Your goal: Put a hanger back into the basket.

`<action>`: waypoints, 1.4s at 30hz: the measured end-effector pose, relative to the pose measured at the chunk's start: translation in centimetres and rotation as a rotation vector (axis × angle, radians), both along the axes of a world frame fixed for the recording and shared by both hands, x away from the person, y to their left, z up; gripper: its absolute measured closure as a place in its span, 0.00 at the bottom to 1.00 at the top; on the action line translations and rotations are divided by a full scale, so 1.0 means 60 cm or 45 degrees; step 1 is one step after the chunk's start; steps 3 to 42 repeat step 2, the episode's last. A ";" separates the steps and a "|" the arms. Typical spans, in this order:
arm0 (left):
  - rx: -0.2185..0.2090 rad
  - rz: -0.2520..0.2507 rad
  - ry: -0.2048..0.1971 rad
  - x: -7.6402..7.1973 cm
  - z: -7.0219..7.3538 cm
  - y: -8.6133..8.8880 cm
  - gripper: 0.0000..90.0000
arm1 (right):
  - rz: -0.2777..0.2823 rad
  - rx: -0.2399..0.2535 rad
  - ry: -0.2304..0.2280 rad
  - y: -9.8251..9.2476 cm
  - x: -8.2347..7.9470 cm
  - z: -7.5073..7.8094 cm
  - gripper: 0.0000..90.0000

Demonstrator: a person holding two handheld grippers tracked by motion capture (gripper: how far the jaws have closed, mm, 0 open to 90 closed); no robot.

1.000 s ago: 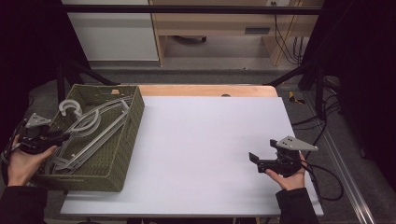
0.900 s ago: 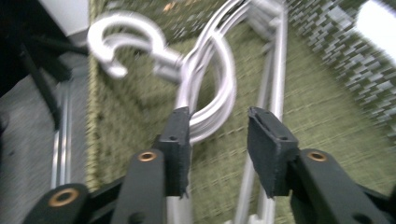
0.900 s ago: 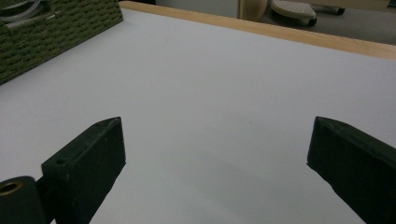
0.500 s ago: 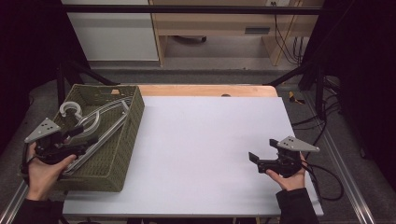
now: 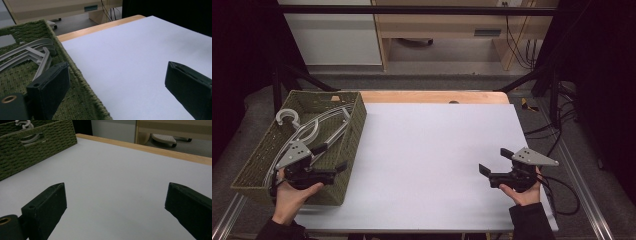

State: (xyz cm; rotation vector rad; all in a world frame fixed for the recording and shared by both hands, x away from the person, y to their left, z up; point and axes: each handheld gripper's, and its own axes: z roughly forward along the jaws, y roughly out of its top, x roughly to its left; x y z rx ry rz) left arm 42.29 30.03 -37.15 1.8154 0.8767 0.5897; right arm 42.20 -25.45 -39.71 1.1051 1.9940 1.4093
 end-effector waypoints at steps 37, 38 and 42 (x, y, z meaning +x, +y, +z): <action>0.017 -0.012 0.007 0.001 -0.006 -0.007 0.06 | 0.003 -0.002 -0.006 -0.001 -0.001 0.001 0.04; 0.017 -0.012 0.007 0.001 -0.006 -0.007 0.06 | 0.003 -0.002 -0.006 -0.001 -0.001 0.001 0.04; 0.017 -0.012 0.007 0.001 -0.006 -0.007 0.06 | 0.003 -0.002 -0.006 -0.001 -0.001 0.001 0.04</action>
